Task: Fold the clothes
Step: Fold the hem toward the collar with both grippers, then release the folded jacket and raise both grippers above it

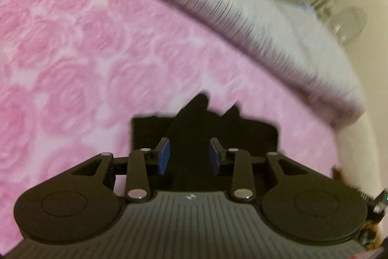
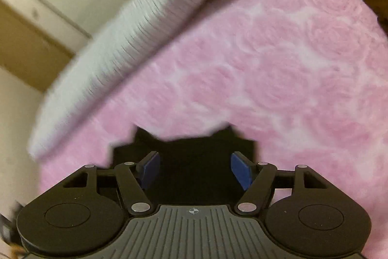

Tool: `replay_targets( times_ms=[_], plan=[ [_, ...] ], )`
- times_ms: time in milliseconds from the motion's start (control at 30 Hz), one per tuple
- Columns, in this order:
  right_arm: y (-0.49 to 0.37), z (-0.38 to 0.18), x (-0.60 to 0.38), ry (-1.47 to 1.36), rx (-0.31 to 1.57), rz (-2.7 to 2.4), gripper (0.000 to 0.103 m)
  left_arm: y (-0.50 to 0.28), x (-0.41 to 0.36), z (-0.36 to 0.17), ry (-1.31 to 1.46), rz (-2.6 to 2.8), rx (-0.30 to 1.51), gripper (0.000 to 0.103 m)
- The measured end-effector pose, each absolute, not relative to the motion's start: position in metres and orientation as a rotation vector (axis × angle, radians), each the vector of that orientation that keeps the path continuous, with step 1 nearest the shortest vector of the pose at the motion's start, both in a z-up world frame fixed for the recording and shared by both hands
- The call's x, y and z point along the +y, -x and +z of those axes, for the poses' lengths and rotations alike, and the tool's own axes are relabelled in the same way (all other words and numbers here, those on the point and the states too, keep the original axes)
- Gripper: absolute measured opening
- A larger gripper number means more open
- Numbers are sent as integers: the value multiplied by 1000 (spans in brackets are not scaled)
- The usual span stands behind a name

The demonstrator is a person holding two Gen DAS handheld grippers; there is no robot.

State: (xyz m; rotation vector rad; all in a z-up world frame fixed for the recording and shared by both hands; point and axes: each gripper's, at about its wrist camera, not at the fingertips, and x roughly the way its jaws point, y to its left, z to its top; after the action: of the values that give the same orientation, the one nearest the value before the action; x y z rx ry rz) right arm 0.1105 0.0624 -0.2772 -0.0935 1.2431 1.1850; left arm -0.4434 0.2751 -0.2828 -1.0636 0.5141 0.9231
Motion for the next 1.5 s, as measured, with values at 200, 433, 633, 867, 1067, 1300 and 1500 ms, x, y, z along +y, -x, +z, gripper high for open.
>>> replay_targets(
  times_ms=[200,433,633,867,1067,1300,1500],
  plan=[
    [-116,-318,60,287,1284,1181,69,422,281,-307,1001,903,626,30],
    [-131,-345,59,173,1393,1093,69,381,329,-317,918,847,674,36],
    [-132,-359,63,64,1431,1072,69,359,358,-351,931,823,742,32],
    [-108,-347,81,259,1322,1168,25,357,338,-339,803,749,694,2],
    [-78,-321,97,499,1156,1277,25,377,321,-317,791,768,641,2],
    [-53,-290,105,574,915,1353,9,389,309,-290,756,783,533,2],
    [-43,-269,119,516,769,1394,9,400,322,-299,770,857,512,2]
  ],
)
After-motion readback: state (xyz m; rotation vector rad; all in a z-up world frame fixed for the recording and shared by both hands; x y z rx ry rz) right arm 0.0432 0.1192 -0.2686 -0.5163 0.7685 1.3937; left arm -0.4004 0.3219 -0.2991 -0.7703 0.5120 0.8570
